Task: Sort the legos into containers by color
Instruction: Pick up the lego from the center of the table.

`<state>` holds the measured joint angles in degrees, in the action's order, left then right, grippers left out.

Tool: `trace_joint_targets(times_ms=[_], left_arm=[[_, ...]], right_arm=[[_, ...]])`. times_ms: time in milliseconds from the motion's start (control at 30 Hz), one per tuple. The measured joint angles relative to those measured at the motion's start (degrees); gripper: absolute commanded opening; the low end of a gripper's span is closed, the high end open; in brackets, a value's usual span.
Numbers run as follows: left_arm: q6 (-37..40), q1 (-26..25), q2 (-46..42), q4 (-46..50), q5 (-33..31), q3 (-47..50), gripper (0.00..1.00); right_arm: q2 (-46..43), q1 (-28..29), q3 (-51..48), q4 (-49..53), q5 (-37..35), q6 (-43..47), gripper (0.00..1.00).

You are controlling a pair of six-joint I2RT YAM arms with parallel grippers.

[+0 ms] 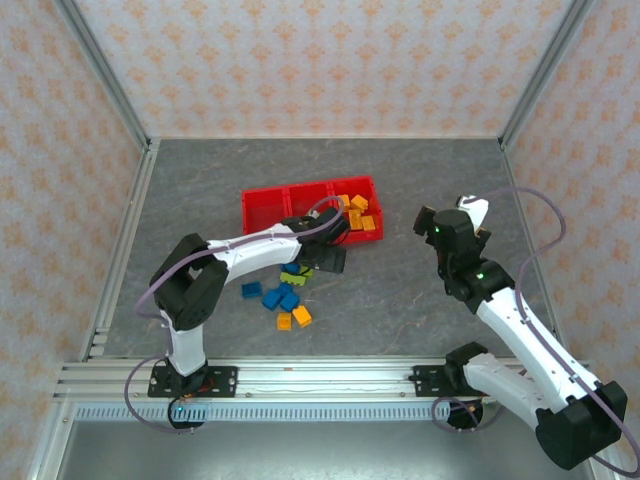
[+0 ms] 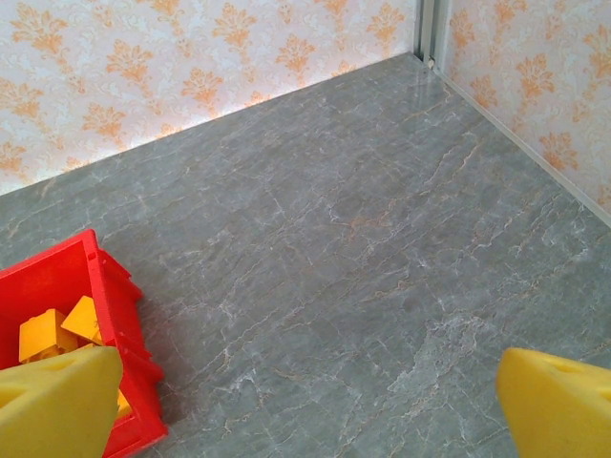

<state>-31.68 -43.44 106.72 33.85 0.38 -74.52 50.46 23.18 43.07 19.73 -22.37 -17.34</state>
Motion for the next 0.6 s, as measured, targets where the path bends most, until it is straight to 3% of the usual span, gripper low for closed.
trace_joint_targets(times_ms=[600], left_arm=[[-2.40, 0.70, 4.39, 3.43, -5.31, -2.69, 0.86]], right_arm=[[-0.50, -0.11, -0.87, 1.27, 0.09, 1.07, 1.00]])
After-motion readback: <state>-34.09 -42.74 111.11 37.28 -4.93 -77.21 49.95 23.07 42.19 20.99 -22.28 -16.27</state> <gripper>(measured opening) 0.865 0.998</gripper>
